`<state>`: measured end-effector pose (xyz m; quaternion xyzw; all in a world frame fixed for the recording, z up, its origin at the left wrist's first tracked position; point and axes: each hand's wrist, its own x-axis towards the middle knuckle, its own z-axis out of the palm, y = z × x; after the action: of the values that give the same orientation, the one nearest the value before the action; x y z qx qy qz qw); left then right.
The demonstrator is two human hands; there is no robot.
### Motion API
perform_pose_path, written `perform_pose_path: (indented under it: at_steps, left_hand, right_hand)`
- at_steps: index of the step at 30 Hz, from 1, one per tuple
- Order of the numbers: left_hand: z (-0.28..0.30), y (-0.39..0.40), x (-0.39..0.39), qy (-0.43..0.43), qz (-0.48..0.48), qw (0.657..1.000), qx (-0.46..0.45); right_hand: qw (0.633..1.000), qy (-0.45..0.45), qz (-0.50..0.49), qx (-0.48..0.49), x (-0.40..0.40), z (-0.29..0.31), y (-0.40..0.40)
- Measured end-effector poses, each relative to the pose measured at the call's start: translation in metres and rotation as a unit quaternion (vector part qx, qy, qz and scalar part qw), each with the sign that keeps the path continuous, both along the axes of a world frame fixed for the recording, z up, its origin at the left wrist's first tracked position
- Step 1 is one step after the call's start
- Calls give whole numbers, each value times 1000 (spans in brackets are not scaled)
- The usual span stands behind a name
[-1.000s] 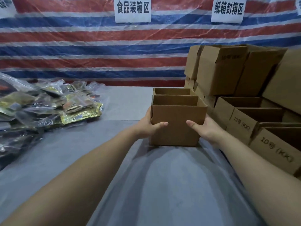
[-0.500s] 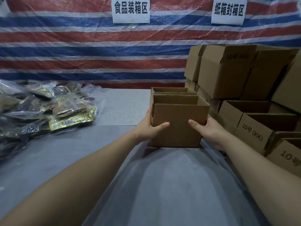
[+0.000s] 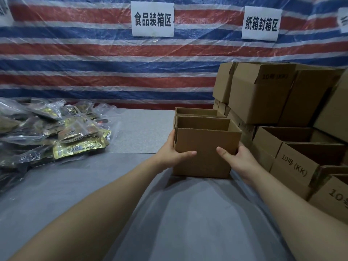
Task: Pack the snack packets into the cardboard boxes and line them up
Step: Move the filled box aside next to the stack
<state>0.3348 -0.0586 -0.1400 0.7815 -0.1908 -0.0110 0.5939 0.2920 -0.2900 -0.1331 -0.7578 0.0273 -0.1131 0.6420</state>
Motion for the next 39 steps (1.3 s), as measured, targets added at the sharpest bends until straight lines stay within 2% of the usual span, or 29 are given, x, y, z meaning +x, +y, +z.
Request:
perform_pose_path:
  at_steps: [6,16,19,23,27,31,34,39]
  left_hand:
    - [-1,-7,14,25,16,1000,0]
    - [4,-19,27,65,24,998,-9]
    - [3,-18,21,66,33,997,15]
    - [3,-9,2,93,102,985,99]
    - [11,-8,-40,37,162,980,109]
    - [45,-14,-110,-70,187,968,155]
    - [77,-22,-168,-131,176,965,142]
    - [108,-42,-260,-166,115,969,141]
  right_hand:
    - [999,24,-26,2,10,1,7]
    - [989,89,-91,-77,16,13,6]
    - [982,121,-106,-99,10,16,10]
    - [969,156,-138,-133,-16,28,17]
    - [960,163,-149,-171,-61,46,32]
    - [957,117,-123,-235,-118,78,50]
    - [952,64,-87,-287,-164,102,59]
    - [935,8,-82,-344,-245,133,55]
